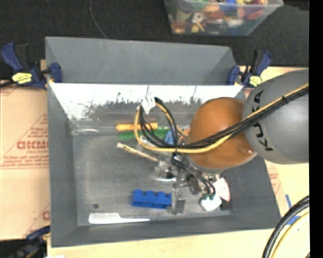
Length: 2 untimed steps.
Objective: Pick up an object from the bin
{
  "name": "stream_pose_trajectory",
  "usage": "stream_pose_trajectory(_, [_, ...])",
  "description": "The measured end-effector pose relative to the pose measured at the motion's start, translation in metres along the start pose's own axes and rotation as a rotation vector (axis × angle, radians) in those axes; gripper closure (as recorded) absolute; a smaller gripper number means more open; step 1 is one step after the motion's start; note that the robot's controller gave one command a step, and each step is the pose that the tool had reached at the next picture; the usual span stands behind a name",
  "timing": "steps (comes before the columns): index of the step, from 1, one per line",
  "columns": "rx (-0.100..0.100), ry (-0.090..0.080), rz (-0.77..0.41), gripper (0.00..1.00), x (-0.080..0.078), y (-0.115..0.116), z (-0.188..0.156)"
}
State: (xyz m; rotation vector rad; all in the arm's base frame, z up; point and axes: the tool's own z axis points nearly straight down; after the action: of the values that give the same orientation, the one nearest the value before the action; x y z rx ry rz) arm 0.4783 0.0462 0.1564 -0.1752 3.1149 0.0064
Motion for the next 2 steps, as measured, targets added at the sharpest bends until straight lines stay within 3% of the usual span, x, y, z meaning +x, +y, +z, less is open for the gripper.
stream_pose_trajectory(1, [0.006,0.016,0.584,0.0,0.006,0.011,0.057])
stream_pose_trajectory(2, [0.0,-0.011,-0.091,0.0,0.002,0.011,0.08])
